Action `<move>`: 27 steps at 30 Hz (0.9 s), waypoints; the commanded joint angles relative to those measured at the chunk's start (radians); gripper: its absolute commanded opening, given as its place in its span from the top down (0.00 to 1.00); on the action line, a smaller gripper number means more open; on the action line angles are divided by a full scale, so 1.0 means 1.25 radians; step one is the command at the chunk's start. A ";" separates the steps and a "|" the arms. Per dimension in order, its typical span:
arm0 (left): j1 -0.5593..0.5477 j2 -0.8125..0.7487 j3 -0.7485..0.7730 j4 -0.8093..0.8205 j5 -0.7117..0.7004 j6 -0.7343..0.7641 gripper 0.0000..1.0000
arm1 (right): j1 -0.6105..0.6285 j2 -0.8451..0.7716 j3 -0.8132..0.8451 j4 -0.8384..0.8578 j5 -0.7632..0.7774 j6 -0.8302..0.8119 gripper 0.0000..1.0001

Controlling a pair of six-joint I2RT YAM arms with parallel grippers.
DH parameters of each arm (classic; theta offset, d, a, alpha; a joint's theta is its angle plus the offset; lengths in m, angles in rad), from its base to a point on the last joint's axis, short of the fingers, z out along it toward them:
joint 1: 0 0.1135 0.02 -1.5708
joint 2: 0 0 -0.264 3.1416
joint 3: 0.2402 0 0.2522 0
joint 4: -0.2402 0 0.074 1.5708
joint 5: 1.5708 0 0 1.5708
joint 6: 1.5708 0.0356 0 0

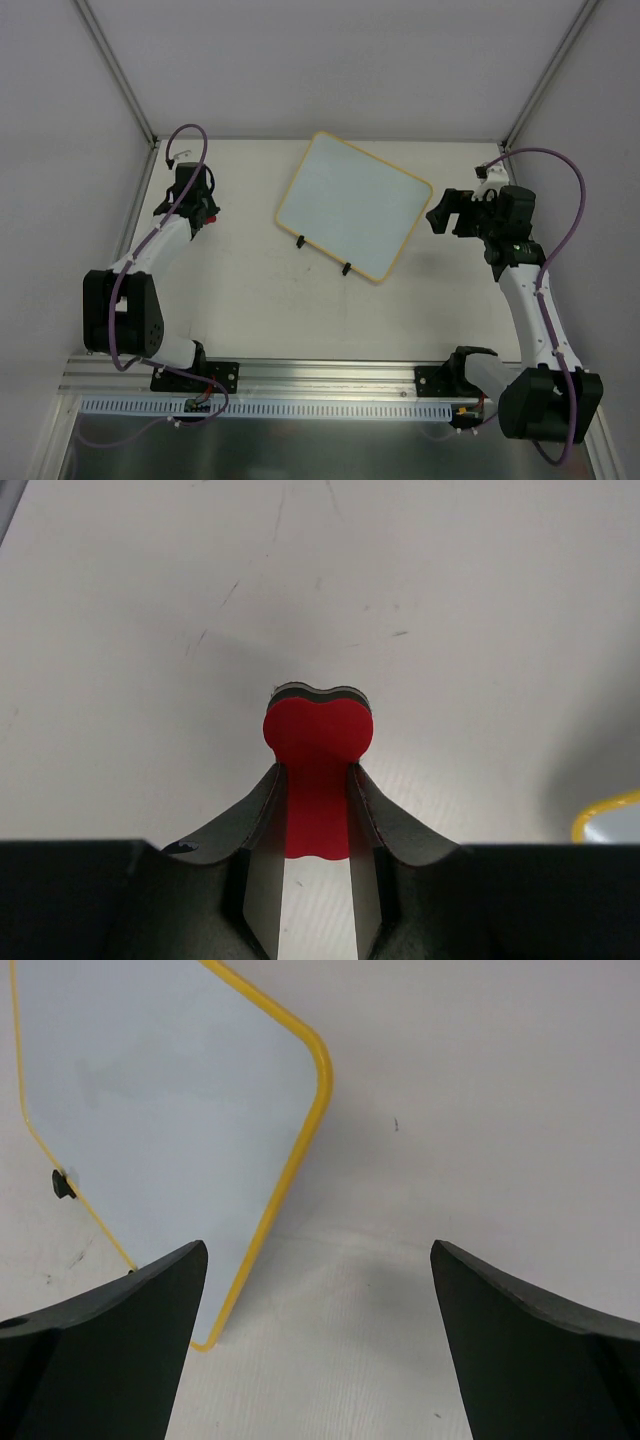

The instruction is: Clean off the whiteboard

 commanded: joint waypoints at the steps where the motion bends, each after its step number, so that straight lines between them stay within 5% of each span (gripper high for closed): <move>1: 0.057 0.093 0.053 -0.025 0.067 0.040 0.99 | 0.001 -0.083 0.046 -0.096 0.121 0.039 0.01; 13: 0.198 0.378 0.293 -0.127 0.144 0.059 0.93 | 0.000 -0.310 0.061 -0.257 0.244 0.005 0.01; 22: 0.229 0.396 0.324 -0.172 0.177 0.030 0.17 | 0.001 -0.375 0.061 -0.310 0.286 0.015 0.01; 25: 0.229 0.343 0.317 -0.192 0.191 0.005 0.01 | 0.000 -0.392 0.071 -0.320 0.309 0.023 0.01; 27: 0.229 0.282 0.313 -0.217 0.211 -0.009 0.01 | 0.000 -0.396 0.099 -0.333 0.311 0.030 0.01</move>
